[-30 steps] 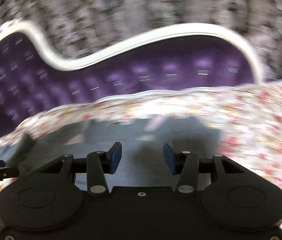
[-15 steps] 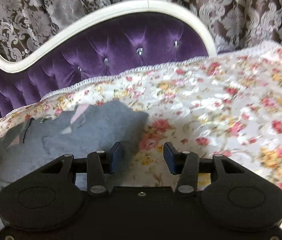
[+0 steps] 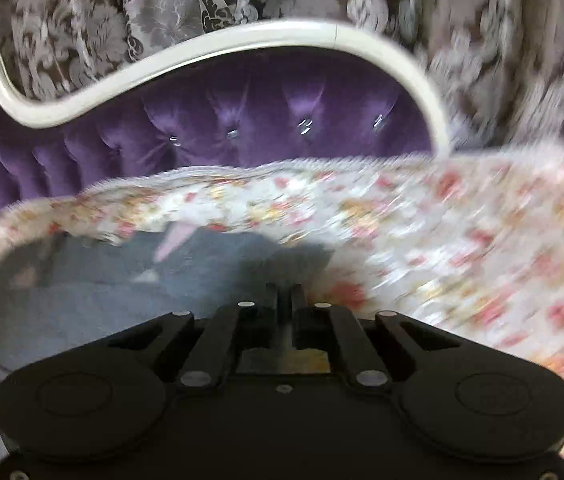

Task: Fold small clothes
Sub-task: 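Withdraw the open right gripper from the laid sleeve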

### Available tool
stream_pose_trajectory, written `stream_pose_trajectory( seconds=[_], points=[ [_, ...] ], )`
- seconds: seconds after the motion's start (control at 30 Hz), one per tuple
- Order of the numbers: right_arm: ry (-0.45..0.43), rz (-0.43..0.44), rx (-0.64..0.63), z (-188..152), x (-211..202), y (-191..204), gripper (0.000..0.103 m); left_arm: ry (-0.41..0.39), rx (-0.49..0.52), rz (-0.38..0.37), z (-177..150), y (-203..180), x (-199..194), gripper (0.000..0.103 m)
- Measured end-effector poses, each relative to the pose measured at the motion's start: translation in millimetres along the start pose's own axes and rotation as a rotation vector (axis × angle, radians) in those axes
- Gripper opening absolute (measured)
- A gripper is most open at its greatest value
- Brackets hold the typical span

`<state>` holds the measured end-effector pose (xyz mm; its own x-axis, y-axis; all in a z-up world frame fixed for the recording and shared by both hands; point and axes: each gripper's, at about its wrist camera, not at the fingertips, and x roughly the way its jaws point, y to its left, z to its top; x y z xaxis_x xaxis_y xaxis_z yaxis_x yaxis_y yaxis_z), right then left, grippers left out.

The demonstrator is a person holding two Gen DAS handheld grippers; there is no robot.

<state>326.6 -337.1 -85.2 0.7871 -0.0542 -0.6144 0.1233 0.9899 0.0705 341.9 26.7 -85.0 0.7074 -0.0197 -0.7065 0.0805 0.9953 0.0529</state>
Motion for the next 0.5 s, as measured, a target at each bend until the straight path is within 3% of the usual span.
stream_pose_trajectory(
  seconds=[0.13,0.17,0.23,0.33,0.37,0.43,0.5],
  points=[
    [0.11,-0.039,0.055,-8.3,24.2,-18.9,0.008,0.003,0.005,0.003,0.8,0.1,-1.1,0.096],
    [0.094,-0.029,0.096,-9.3,21.4,-25.8,0.008,0.005,0.005,0.001,1.0,0.5,-1.0,0.096],
    [0.053,-0.004,0.151,-8.9,7.1,-30.6,0.02,0.007,0.004,0.001,1.4,0.4,-0.6,0.096],
    [0.008,0.059,0.126,-9.2,-21.0,-20.0,0.022,0.007,0.004,0.003,1.2,-0.1,-0.5,0.096],
    [0.006,0.076,0.104,-11.1,-28.8,-13.5,0.027,0.007,0.005,0.001,1.0,0.2,-0.4,0.096],
    [0.013,0.118,0.062,-19.1,-42.8,-1.7,0.051,0.004,0.004,-0.001,0.3,0.6,-0.1,0.096],
    [0.031,0.144,0.029,-28.3,-50.8,9.0,0.053,0.005,0.004,-0.001,0.4,0.4,0.2,0.096]
  ],
)
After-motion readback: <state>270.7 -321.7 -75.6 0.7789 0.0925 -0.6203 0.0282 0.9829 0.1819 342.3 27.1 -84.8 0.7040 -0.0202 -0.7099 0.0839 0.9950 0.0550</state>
